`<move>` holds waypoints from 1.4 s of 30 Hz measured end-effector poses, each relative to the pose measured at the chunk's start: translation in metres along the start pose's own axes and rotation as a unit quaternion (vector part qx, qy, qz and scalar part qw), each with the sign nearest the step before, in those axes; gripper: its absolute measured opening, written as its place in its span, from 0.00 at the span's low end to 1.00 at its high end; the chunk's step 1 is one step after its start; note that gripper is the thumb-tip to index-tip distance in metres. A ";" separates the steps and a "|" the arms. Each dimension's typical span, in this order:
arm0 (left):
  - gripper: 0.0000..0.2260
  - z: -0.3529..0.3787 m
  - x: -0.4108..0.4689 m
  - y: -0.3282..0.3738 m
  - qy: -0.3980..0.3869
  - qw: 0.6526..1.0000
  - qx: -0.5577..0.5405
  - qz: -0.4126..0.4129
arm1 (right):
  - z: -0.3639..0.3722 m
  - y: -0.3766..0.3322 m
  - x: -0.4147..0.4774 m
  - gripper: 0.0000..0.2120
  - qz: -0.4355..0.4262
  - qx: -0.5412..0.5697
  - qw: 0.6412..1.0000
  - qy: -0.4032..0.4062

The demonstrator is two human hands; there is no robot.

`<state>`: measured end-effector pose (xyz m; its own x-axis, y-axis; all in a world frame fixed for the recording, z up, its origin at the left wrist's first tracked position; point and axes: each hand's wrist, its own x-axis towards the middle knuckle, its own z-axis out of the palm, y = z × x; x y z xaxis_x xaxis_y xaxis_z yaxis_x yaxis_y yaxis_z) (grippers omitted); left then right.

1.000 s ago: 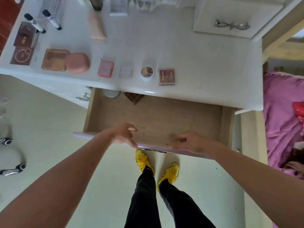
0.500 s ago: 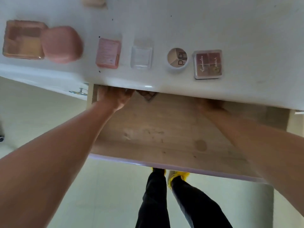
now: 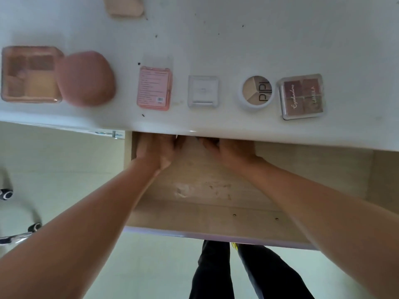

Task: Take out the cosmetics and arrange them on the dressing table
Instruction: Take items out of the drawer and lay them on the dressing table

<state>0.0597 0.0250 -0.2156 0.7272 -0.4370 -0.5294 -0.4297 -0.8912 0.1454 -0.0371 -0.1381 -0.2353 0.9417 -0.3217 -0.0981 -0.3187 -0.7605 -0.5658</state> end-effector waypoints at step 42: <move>0.11 -0.112 -0.149 0.222 -0.031 0.828 -0.551 -0.101 | -0.277 0.079 -0.158 0.15 0.302 0.229 0.926 0.000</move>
<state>-0.0844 -0.1210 -0.0108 0.6811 -0.2884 -0.6730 0.4718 -0.5301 0.7046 -0.2409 -0.3034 -0.0381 0.6073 -0.6101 -0.5090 -0.7074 -0.1236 -0.6959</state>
